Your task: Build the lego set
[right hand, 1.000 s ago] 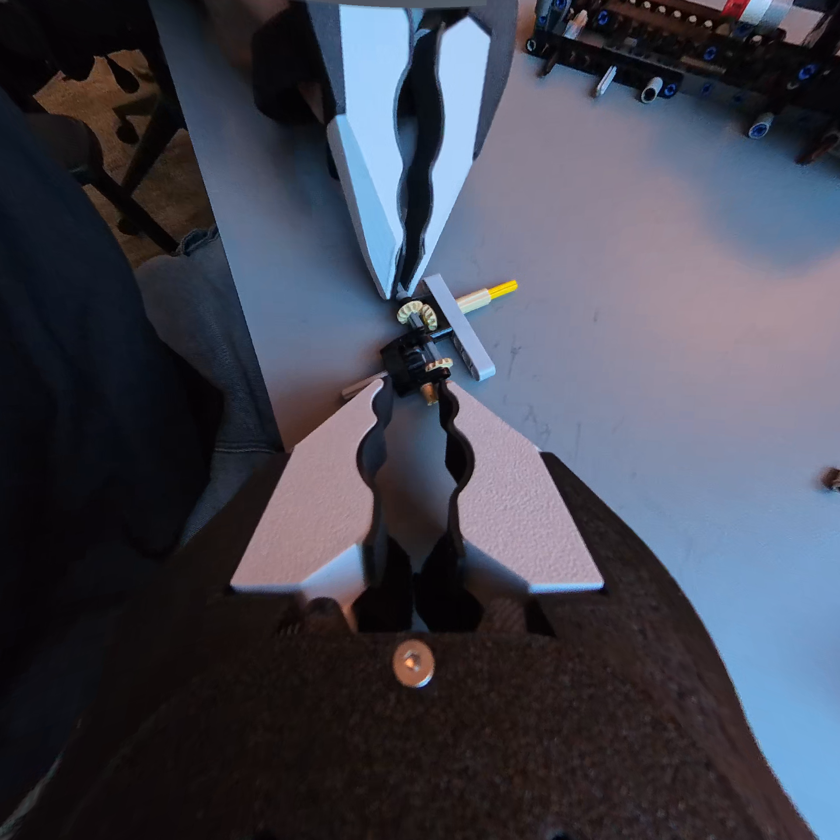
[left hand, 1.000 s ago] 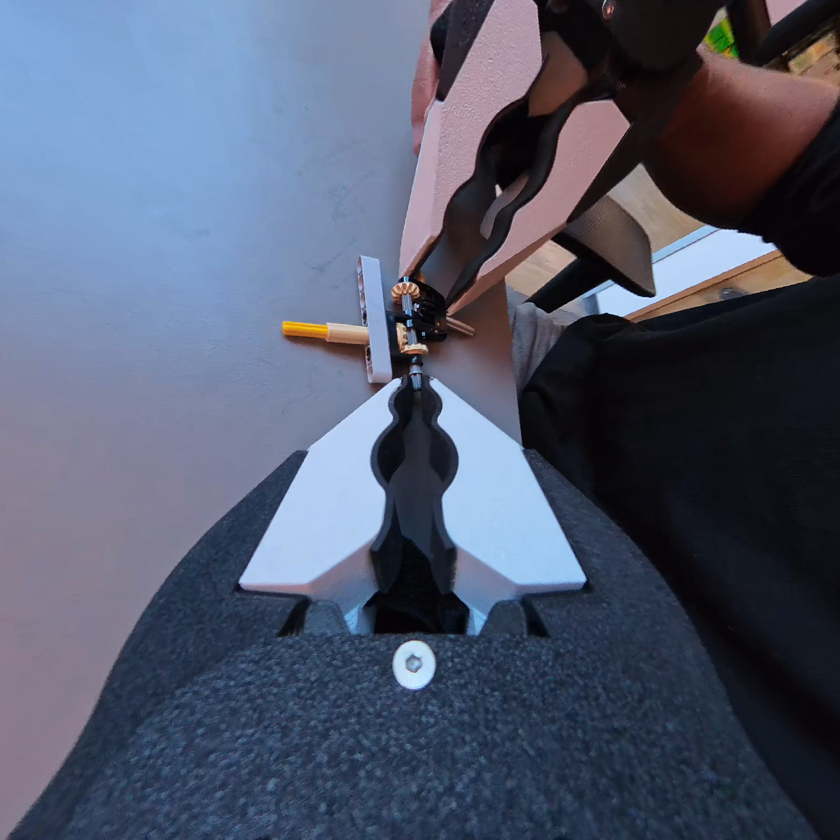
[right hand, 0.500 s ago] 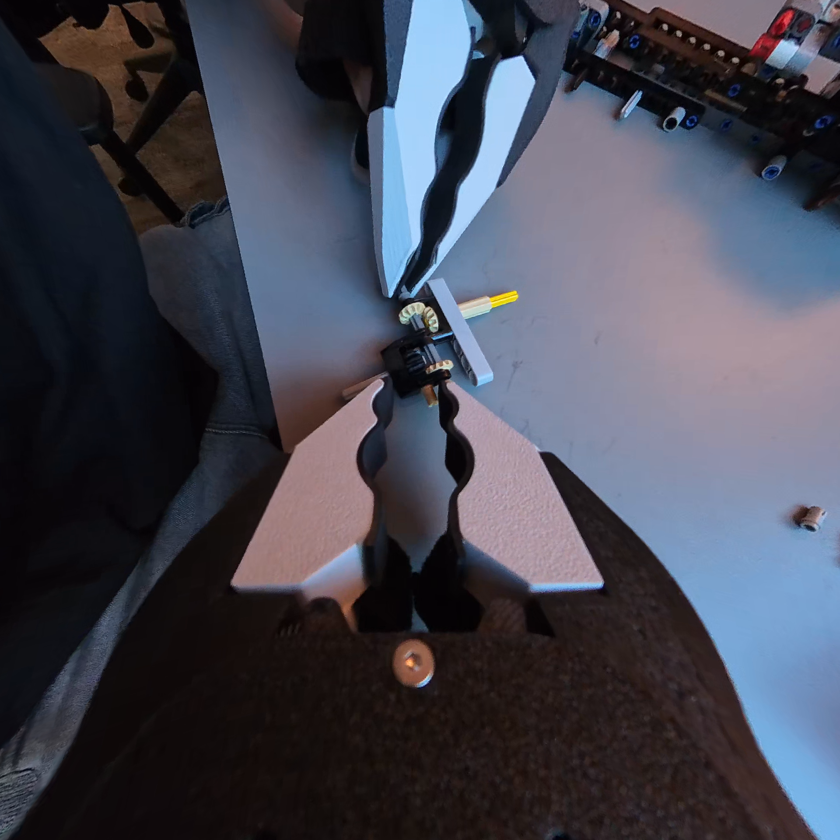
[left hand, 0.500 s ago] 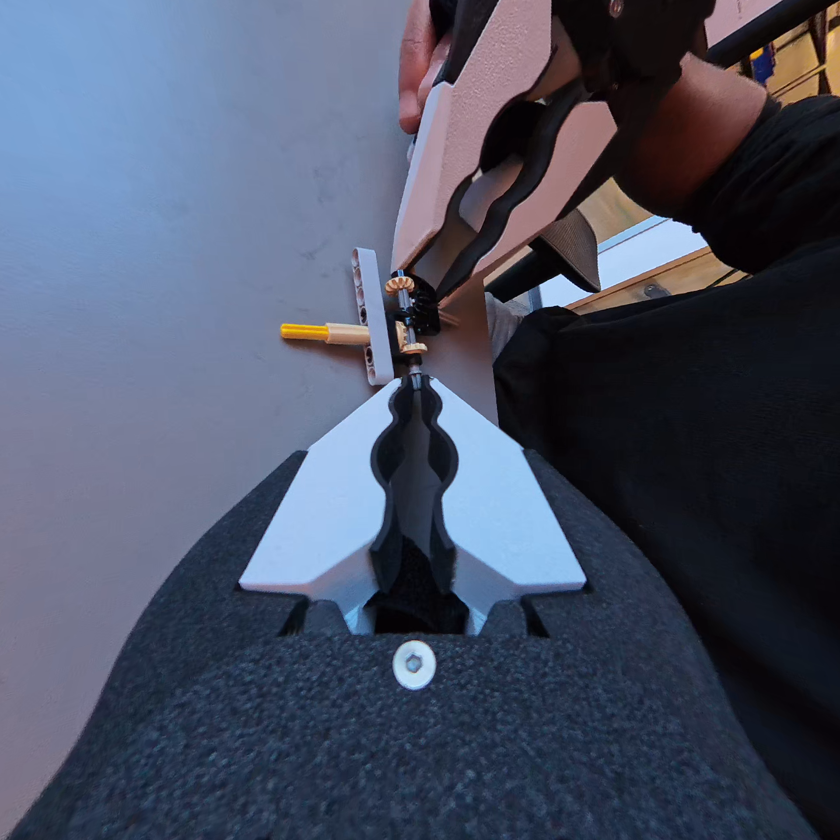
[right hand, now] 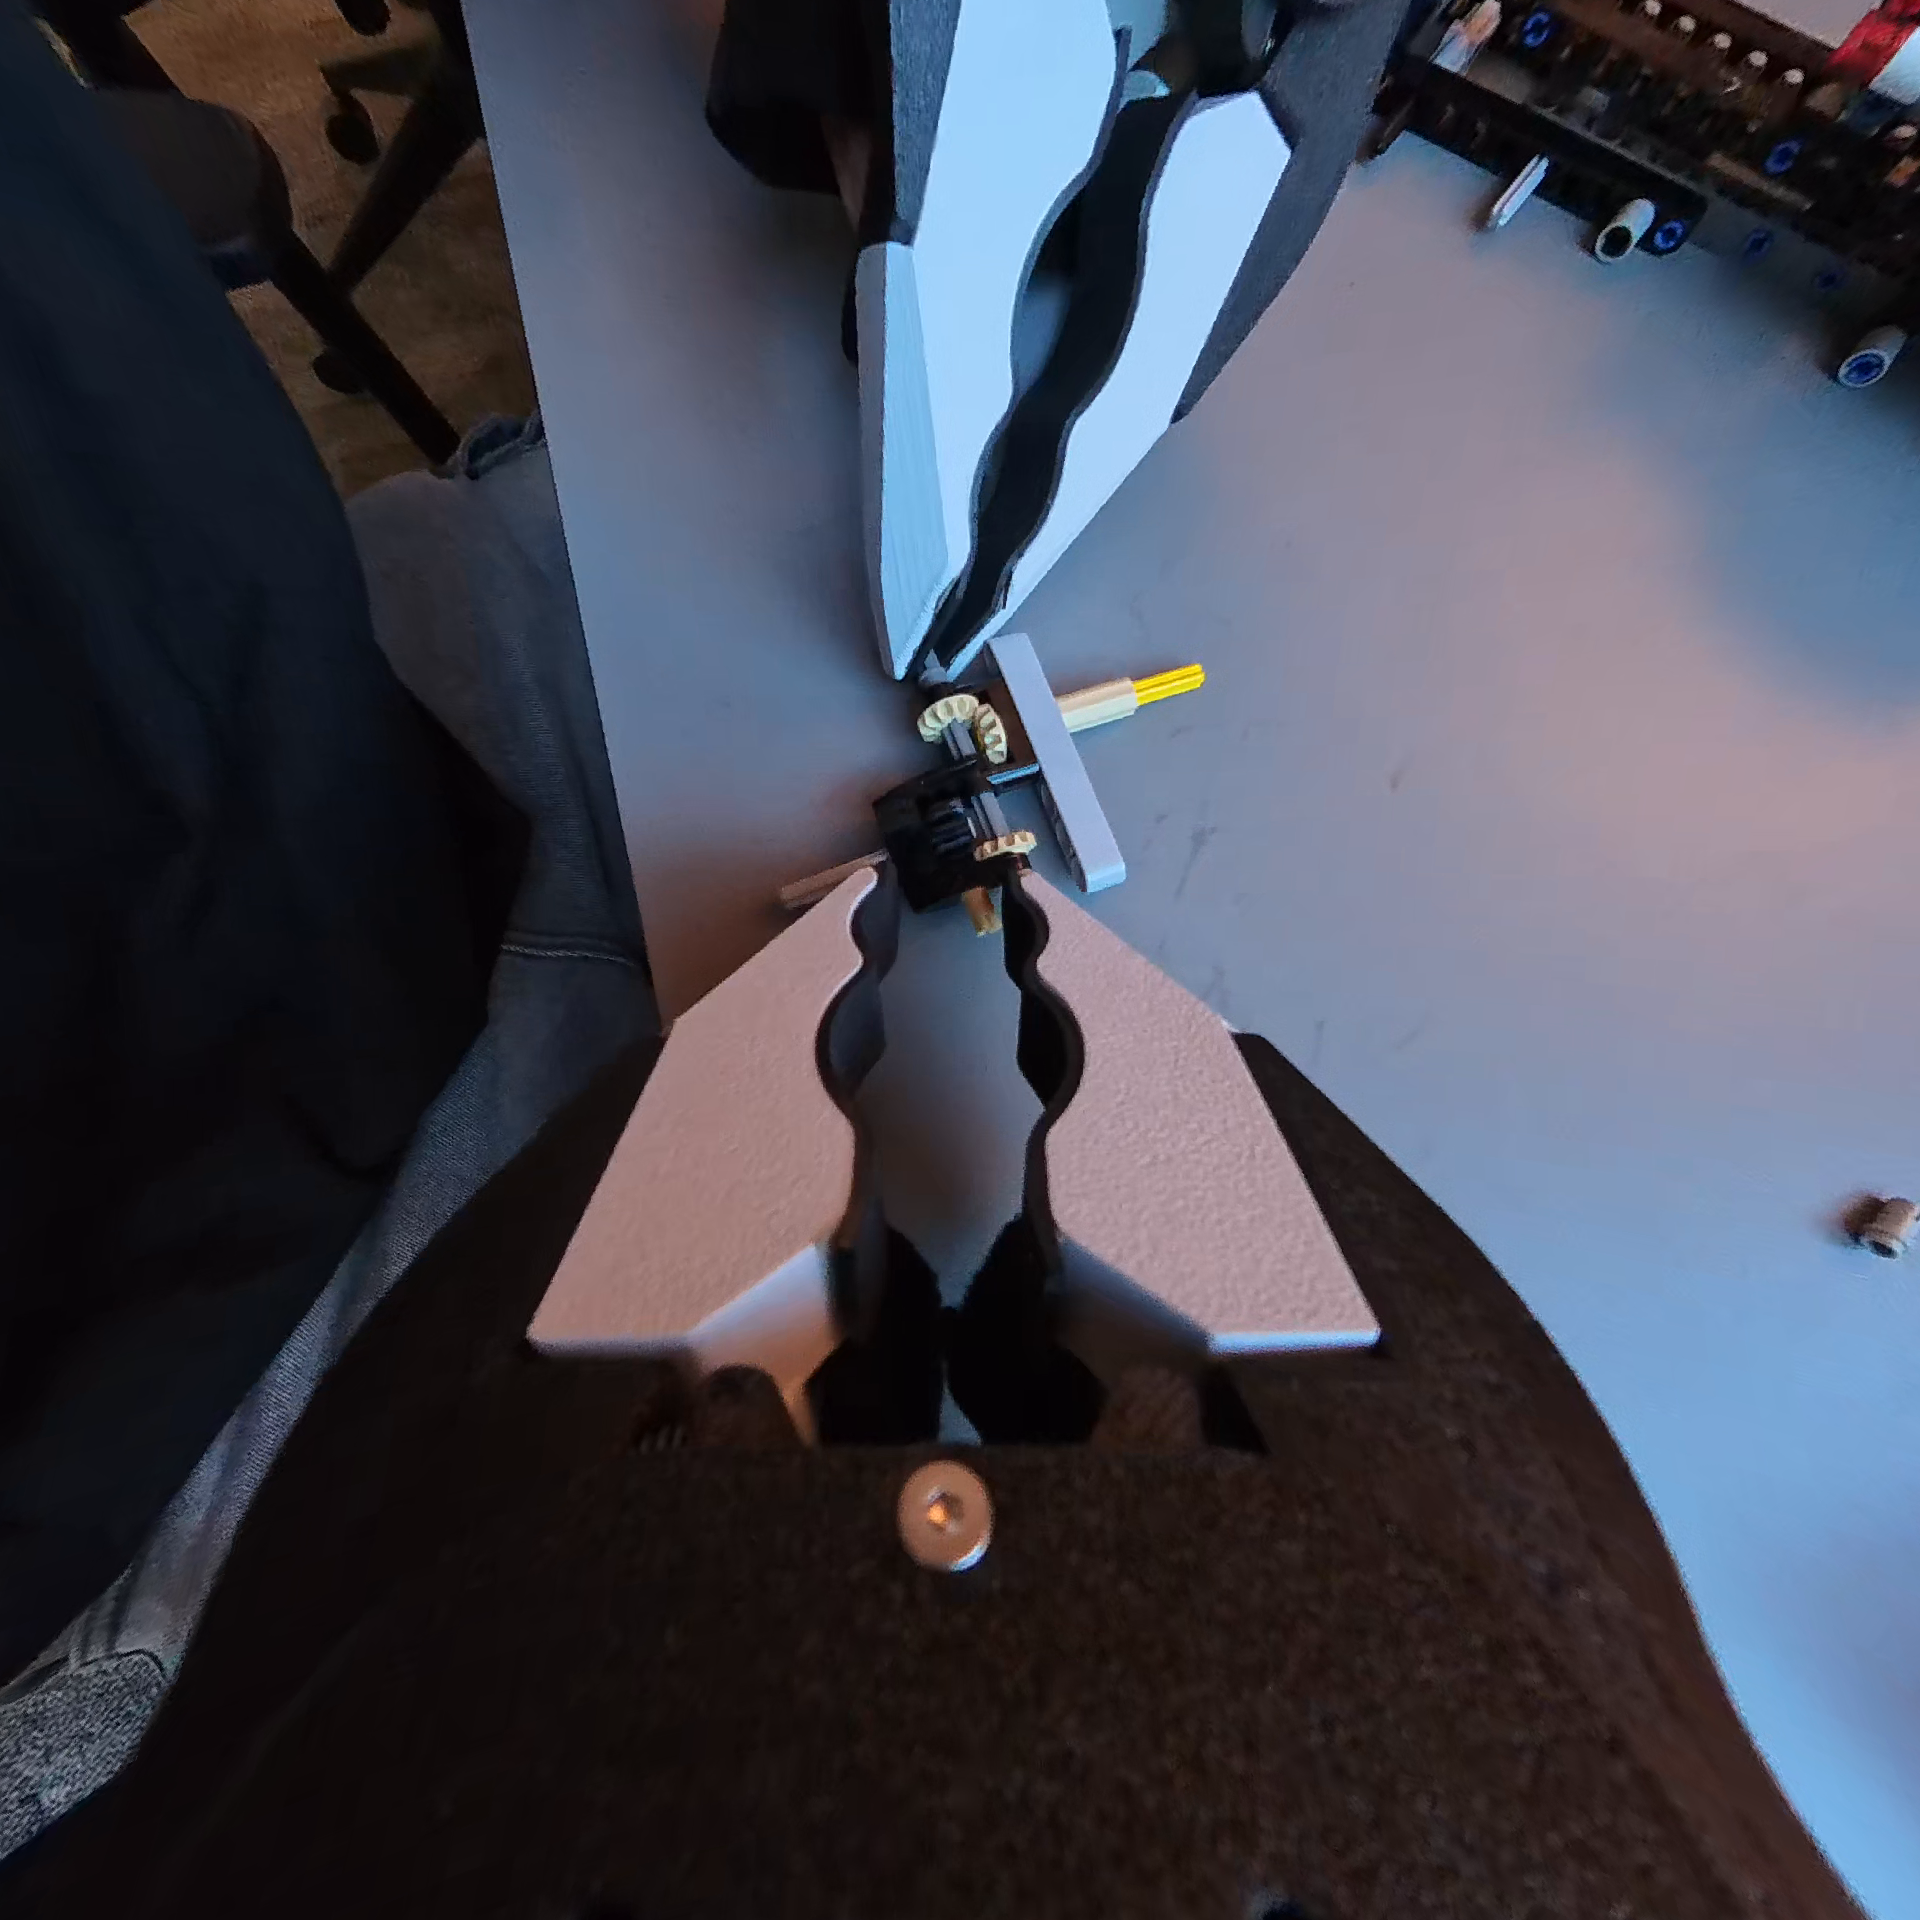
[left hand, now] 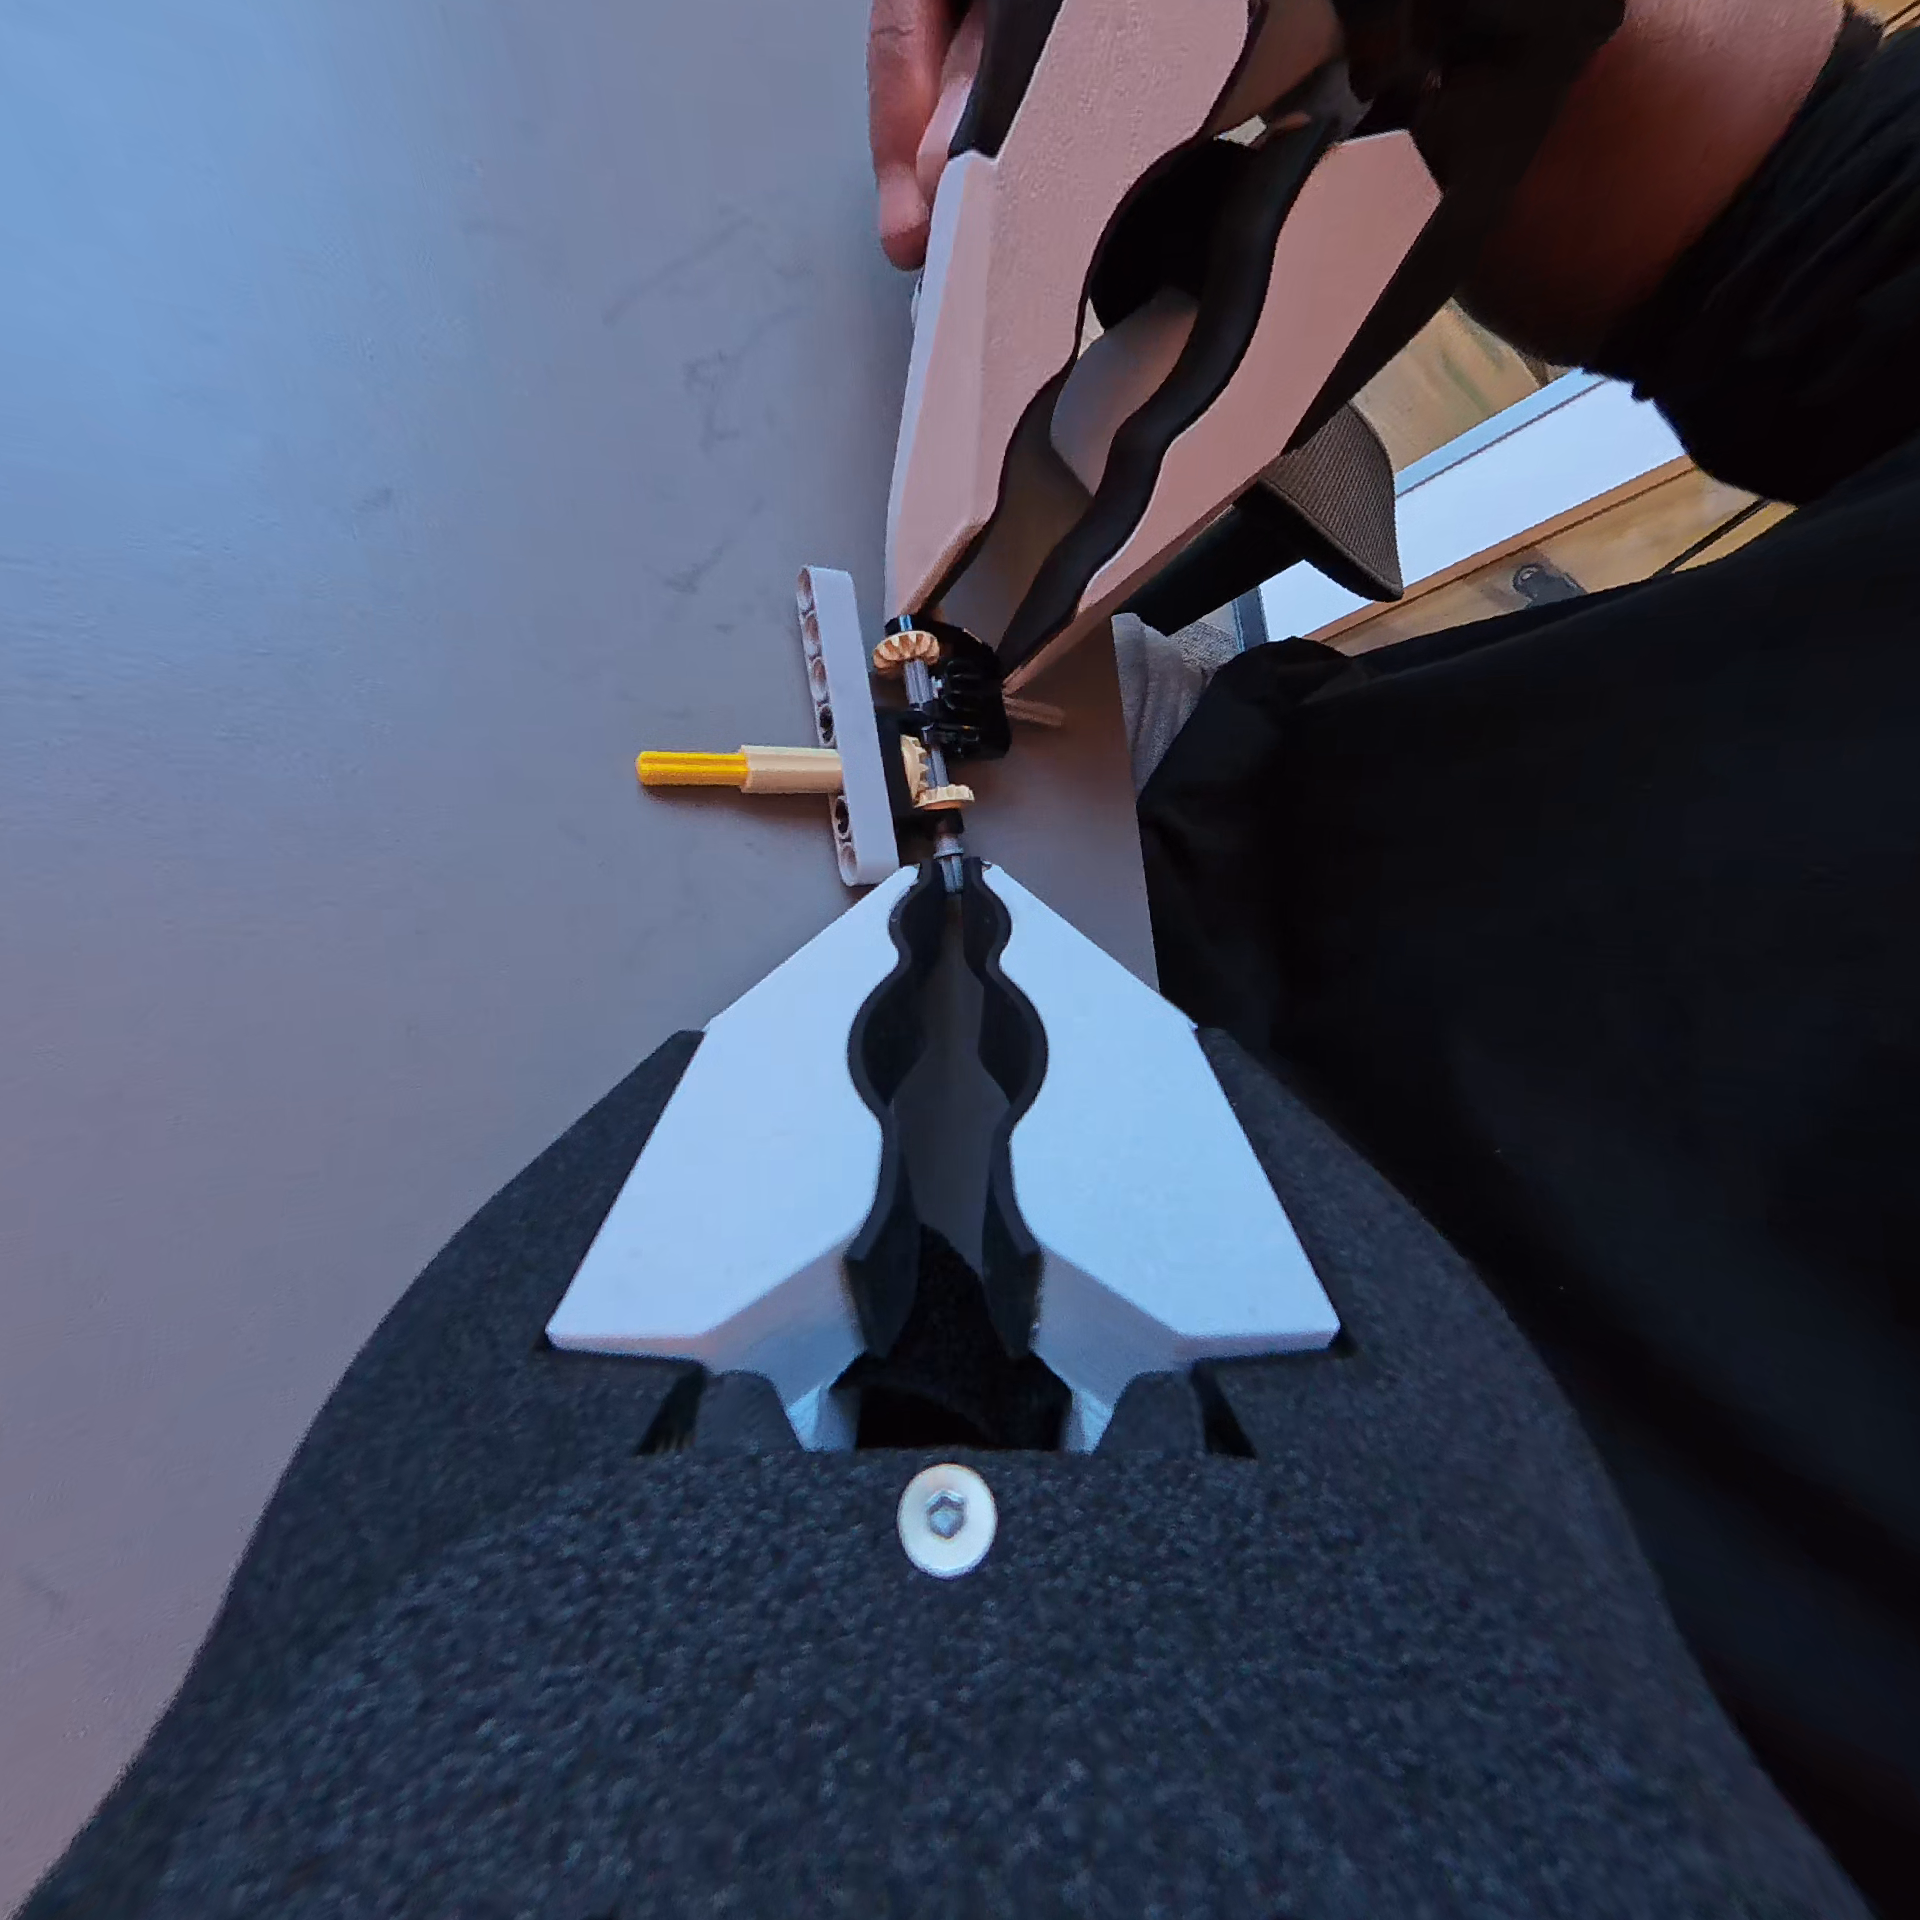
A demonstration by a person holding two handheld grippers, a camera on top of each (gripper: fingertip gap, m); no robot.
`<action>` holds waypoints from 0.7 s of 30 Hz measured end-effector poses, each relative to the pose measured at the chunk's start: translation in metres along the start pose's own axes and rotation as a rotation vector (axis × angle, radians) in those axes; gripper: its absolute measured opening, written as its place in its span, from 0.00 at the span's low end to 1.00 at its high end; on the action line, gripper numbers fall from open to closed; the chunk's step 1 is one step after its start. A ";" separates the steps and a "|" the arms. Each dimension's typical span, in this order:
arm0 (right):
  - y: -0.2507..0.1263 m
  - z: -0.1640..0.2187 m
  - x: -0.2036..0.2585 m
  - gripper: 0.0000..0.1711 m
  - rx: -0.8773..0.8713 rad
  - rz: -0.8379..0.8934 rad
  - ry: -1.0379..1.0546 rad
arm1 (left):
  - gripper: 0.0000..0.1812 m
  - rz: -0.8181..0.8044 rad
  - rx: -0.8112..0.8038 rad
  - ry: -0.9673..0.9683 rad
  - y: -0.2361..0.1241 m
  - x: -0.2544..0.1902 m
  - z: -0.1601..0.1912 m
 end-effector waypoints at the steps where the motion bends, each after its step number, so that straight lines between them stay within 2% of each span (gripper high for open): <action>1: 0.000 0.000 0.000 0.11 0.005 0.001 0.003 | 0.00 0.002 0.000 -0.002 0.000 0.000 0.000; 6: 0.000 -0.001 0.000 0.11 0.040 0.015 -0.027 | 0.00 0.009 0.009 0.000 0.000 0.000 -0.001; 16: -0.001 -0.005 -0.002 0.11 0.255 -0.018 -0.006 | 0.00 -0.039 0.031 0.061 0.001 0.000 -0.002; 21: -0.002 -0.003 -0.005 0.11 0.189 -0.086 0.050 | 0.00 0.001 0.017 0.017 0.000 0.001 -0.002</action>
Point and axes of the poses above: each gripper's, where its closed fingertips meet, y out along the fingers, z out of its underside, x = y × z across the jaws, the point moved 3 cm from there along -y, back along the fingers, and after that the axes turned 13 degrees about -z, right-handed, at the moved point
